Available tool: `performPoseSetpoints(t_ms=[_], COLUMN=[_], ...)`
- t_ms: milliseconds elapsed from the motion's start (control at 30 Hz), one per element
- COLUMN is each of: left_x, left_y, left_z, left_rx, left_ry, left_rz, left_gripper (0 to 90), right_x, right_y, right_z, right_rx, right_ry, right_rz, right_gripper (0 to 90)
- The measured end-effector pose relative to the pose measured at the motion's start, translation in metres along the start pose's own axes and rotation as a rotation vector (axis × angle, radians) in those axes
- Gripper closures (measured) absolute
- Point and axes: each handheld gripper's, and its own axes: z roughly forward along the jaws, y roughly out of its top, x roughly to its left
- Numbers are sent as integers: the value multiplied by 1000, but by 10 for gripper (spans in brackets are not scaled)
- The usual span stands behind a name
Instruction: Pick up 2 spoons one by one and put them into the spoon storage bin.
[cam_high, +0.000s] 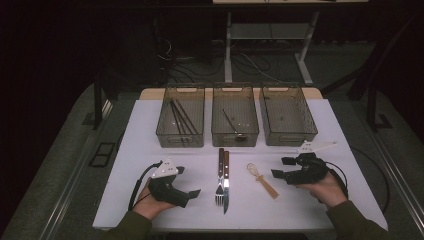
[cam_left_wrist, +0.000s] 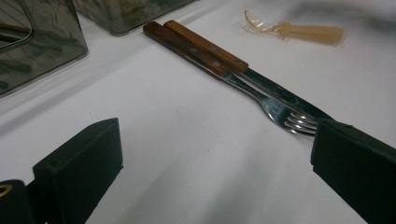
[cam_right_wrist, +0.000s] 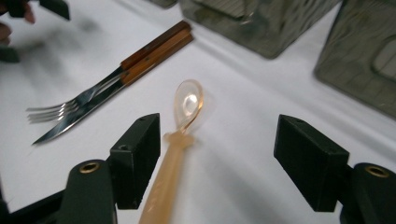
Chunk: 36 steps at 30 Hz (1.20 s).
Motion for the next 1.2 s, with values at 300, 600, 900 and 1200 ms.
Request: performPoseSetpoints(t_ms=[300, 600, 900, 1200], left_x=[-1, -1, -1, -1], left_y=[0, 0, 0, 0], left_z=[0, 0, 1, 1], left_rx=[-2, 0, 6, 7], left_ry=[2, 3, 4, 3], left_rz=[-2, 0, 6, 5], left_gripper=[9, 13, 15, 20], right_x=[16, 28, 35, 41], right_y=[-14, -24, -26, -27], right_z=[0, 1, 13, 25], right_rx=[64, 108, 164, 237], right_ry=[-7, -9, 1, -29], right_rz=[-36, -53, -74, -124], right_gripper=[318, 393, 497, 601])
